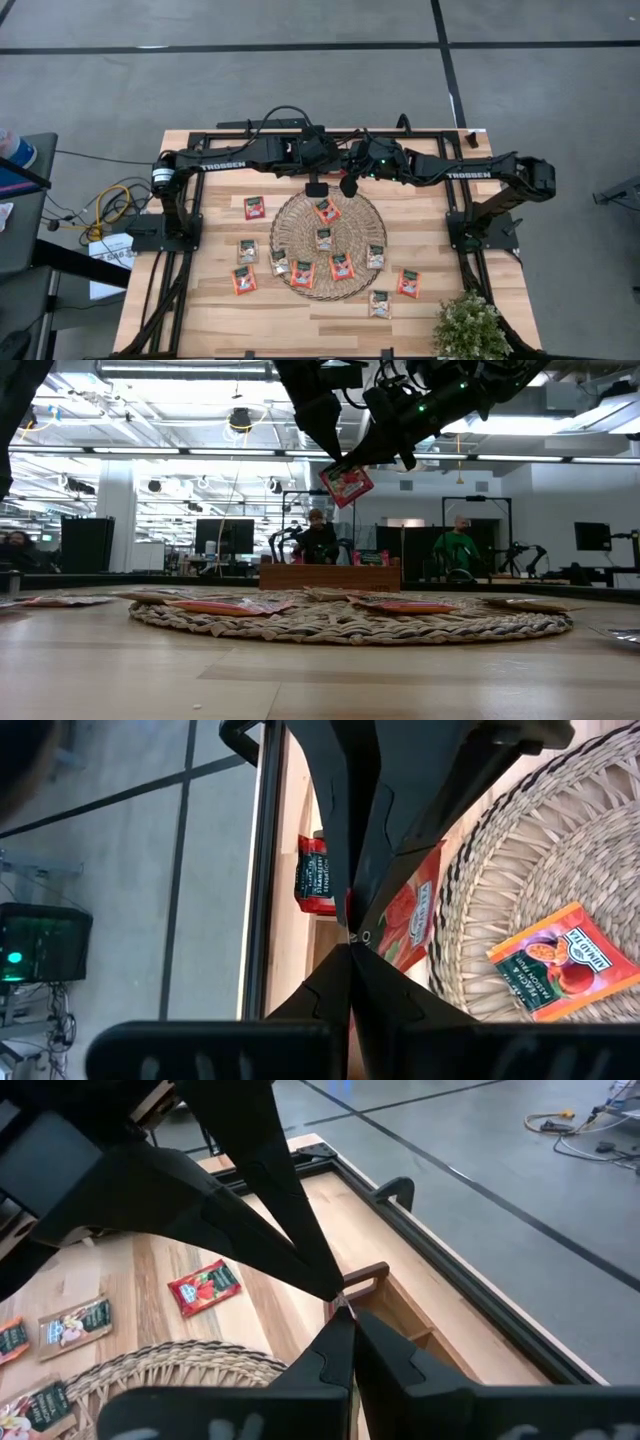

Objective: Pick & Place Tea
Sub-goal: Put the red tea bag into the right section of the wooden organizer

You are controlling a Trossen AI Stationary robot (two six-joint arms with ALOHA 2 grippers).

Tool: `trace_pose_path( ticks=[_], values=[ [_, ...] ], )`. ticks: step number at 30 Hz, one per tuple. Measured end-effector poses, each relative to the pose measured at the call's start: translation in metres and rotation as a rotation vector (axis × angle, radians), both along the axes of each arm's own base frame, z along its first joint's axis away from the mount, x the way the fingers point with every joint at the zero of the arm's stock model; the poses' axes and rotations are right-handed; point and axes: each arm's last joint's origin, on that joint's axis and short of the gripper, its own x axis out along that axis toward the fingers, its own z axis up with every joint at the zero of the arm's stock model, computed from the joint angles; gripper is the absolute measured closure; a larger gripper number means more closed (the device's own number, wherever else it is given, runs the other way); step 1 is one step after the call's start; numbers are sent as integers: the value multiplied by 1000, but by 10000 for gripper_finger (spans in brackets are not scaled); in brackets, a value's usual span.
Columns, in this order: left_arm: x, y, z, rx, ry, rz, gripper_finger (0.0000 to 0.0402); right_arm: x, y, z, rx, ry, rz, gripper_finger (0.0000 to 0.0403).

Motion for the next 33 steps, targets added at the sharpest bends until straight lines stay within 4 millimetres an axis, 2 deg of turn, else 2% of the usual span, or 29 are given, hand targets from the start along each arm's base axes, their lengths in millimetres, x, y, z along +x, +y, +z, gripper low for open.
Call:
trace_pose_path(
  ticks=[7,21,26,29,33],
  values=[
    [0,0,0,10,1,12,401,0,0,0,-1,0,-2,403],
    [-3,5,2,157,29,130,401,-1,-2,0,-8,2,-23,403],
    [-7,7,2,240,54,240,401,-4,-14,0,-11,2,-69,403],
    [-13,6,-2,167,64,291,401,-8,-25,0,2,-3,-114,403],
    [-23,7,-12,-88,125,287,401,-16,-44,-1,75,-25,-152,403]
  ],
)
